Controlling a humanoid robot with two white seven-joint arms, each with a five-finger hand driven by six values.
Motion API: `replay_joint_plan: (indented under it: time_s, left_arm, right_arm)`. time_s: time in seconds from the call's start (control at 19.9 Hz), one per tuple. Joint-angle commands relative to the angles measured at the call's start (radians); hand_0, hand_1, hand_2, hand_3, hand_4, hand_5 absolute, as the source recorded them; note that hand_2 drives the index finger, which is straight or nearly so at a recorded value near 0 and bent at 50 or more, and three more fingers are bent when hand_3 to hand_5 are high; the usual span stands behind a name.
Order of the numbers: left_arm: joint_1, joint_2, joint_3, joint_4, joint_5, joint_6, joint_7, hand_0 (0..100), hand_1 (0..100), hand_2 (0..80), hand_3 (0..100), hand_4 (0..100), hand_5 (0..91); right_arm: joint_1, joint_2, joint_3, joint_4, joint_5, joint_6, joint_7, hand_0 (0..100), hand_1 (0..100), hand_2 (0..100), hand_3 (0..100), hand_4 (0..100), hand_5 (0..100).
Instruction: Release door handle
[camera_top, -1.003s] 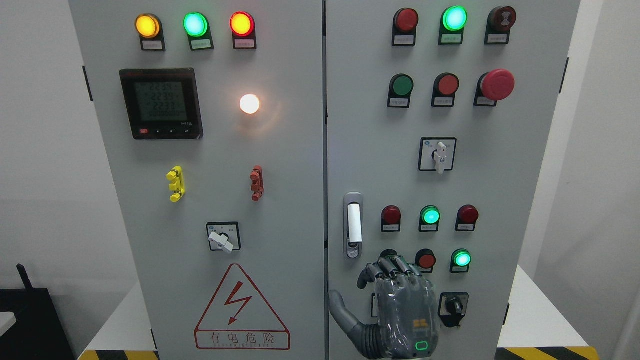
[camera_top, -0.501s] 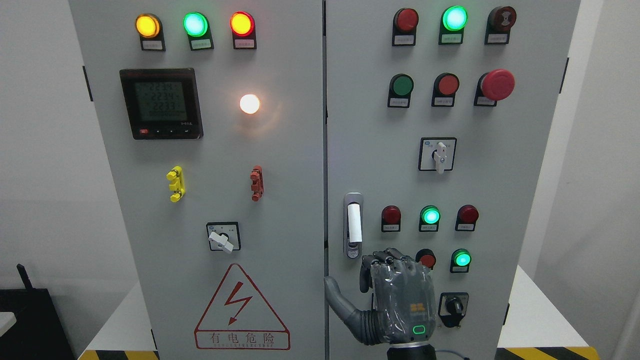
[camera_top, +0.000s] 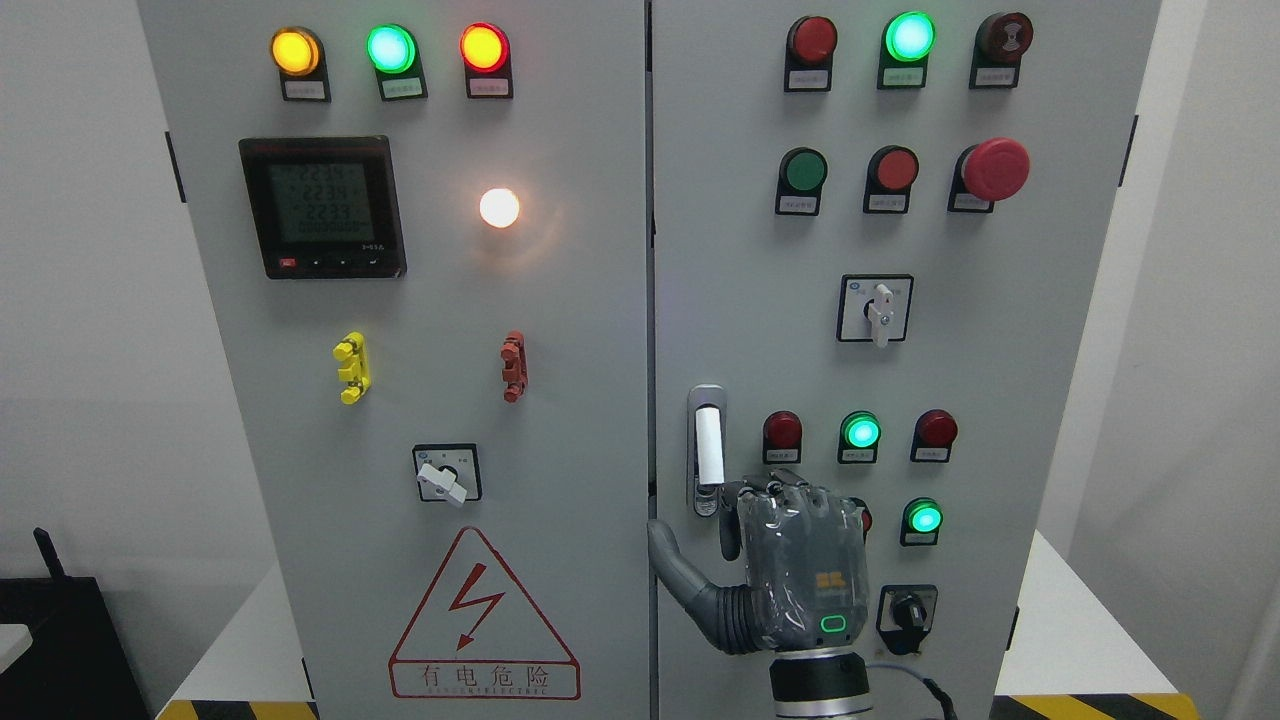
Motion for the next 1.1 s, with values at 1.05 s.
replay_joint_plan:
  time_s: [1.05]
  left_arm:
    - [0.000,0.001,-0.014,0.020,0.000,0.001,-0.001,12,39,0.0,0,0,0.0]
  right_arm:
    - [-0.051,0.000,-0.022,0.044,-0.005,0.008,-0.003,30,53,95,100,88,93]
